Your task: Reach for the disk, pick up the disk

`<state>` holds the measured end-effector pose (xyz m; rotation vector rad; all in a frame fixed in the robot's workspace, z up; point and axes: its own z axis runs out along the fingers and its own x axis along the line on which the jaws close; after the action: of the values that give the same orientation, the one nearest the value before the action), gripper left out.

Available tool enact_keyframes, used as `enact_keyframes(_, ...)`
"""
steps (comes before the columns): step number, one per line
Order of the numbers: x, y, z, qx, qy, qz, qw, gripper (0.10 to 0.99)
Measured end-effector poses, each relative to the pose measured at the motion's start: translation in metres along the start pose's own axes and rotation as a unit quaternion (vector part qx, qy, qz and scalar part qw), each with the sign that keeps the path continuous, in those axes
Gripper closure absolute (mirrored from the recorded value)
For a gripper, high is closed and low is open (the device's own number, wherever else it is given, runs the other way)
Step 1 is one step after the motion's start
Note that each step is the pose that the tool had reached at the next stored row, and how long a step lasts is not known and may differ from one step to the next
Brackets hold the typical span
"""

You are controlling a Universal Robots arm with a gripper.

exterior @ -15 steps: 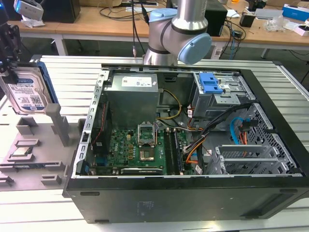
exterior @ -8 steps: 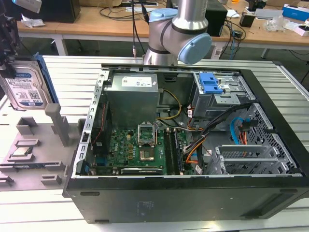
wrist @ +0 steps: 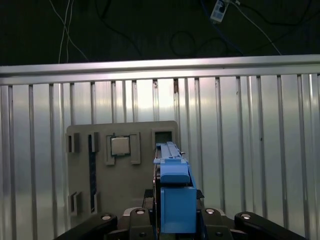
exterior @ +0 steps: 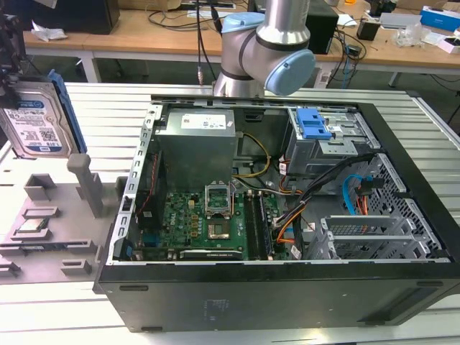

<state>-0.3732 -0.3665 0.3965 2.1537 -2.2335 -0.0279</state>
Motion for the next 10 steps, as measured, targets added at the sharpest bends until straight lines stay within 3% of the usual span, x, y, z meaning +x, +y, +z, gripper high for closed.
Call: enact_keyframes(10, 0.0002, 0.0002, -0.0184, -0.0001, 0.0000, 0.000, 1.0000, 0.722)
